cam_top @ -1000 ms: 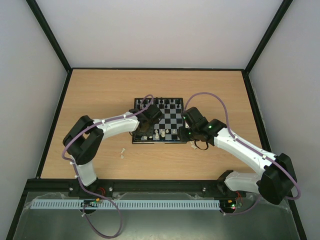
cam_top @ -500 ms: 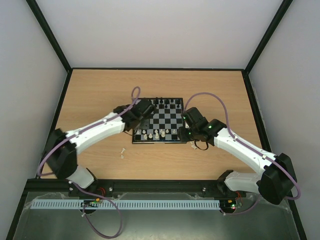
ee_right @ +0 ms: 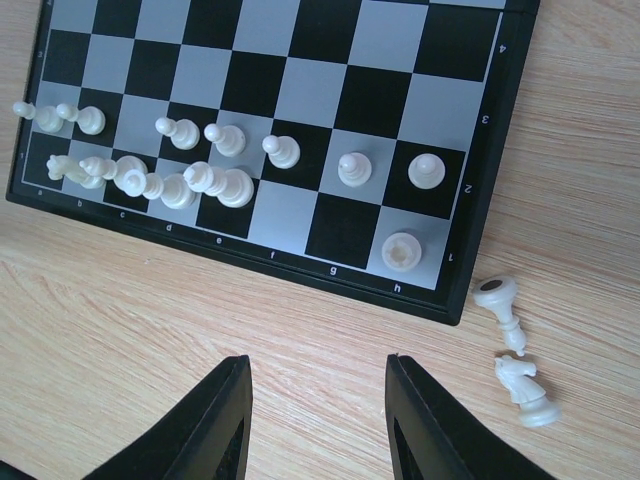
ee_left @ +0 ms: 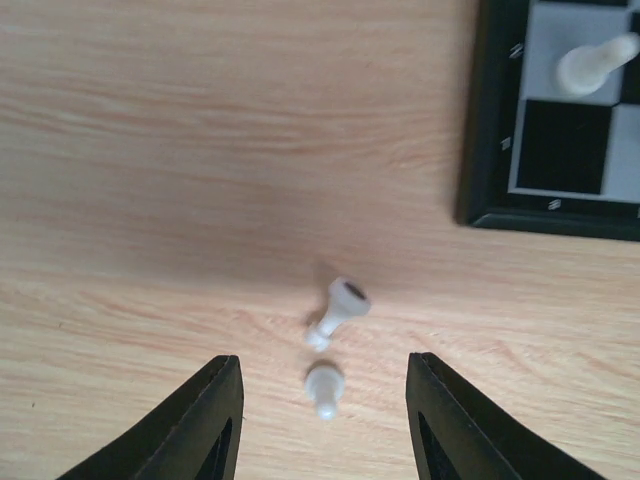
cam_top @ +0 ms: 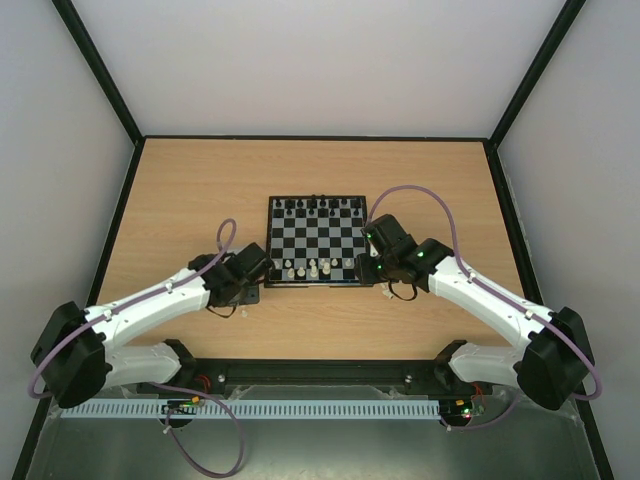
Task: Set up the chess pieces on the board
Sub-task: Pick up the chess piece at the center of the board.
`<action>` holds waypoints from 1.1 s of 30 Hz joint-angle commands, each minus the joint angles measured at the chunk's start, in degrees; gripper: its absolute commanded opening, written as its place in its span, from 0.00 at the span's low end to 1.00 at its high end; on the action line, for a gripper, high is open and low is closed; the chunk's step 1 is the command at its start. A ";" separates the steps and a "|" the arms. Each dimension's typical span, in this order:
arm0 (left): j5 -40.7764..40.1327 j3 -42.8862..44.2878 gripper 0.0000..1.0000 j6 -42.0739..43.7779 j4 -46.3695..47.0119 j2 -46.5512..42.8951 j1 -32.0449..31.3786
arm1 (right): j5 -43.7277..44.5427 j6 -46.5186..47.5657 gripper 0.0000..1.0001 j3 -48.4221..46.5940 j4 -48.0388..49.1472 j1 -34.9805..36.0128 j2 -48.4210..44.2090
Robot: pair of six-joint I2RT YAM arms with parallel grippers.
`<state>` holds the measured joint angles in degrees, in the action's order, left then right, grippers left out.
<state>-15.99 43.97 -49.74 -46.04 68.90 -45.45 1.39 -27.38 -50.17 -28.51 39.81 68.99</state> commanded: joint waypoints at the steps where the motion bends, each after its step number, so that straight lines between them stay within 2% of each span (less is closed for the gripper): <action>1: 0.77 -2.78 0.48 -4.05 -2.14 -1.49 -0.88 | -0.93 0.74 0.37 0.60 -0.93 -0.06 -1.10; 10: 1.54 -6.03 0.45 -7.72 0.06 0.66 -5.02 | -1.38 0.83 0.37 0.57 -0.89 0.02 -0.75; 22: 1.81 -8.11 0.25 -8.80 2.88 2.83 -6.63 | -1.39 0.83 0.37 0.63 -0.81 0.29 -0.96; 28: 2.39 -8.39 0.23 -8.40 5.46 5.20 -6.65 | -1.25 0.81 0.37 0.65 -0.86 0.47 -1.14; 33: 2.38 -8.51 0.16 -8.23 6.23 5.89 -6.58 | -1.10 0.74 0.37 0.75 -0.89 0.64 -1.28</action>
<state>-13.65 36.23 -57.89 -40.29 74.24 -51.86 0.43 -27.20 -50.17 -28.38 40.10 68.84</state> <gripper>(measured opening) 0.184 0.372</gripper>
